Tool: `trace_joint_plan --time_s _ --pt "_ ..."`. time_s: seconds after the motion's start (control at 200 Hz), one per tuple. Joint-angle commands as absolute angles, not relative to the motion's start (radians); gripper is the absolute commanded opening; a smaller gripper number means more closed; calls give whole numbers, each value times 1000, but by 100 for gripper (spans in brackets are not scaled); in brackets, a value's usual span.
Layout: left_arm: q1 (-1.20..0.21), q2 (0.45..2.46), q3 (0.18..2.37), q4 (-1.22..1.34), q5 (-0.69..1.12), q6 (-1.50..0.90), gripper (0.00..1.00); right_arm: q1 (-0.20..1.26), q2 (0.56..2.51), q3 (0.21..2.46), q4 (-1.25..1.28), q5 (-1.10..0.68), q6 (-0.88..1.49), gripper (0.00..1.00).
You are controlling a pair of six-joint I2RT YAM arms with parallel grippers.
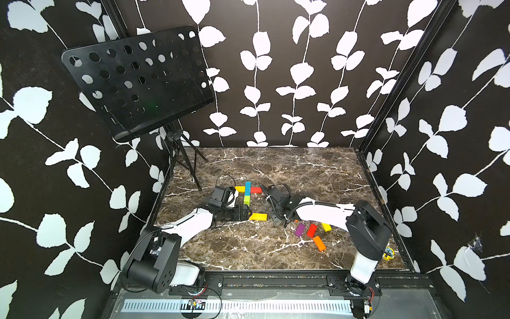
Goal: Assemble the letter t with building blocks
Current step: Assemble the building block at the center of the board.
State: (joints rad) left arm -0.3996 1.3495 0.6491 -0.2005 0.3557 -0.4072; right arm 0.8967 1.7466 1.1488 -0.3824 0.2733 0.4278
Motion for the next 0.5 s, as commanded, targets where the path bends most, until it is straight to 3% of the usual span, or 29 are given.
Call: trace_joint_plan --time_s 0.0,0.12,0.23,0.495 --pt "-423 1286 700 -272 306 -353 99 900 1648 1113 -353 281 365 69" --pt "-457 1240 749 -337 274 -314 99 899 1561 1070 -351 284 332 77" --pt "-487 1205 768 -344 256 -306 99 896 1479 995 -320 287 319 98" --pt "-579 1210 783 -327 196 -318 99 876 1311 841 -352 494 422 99"
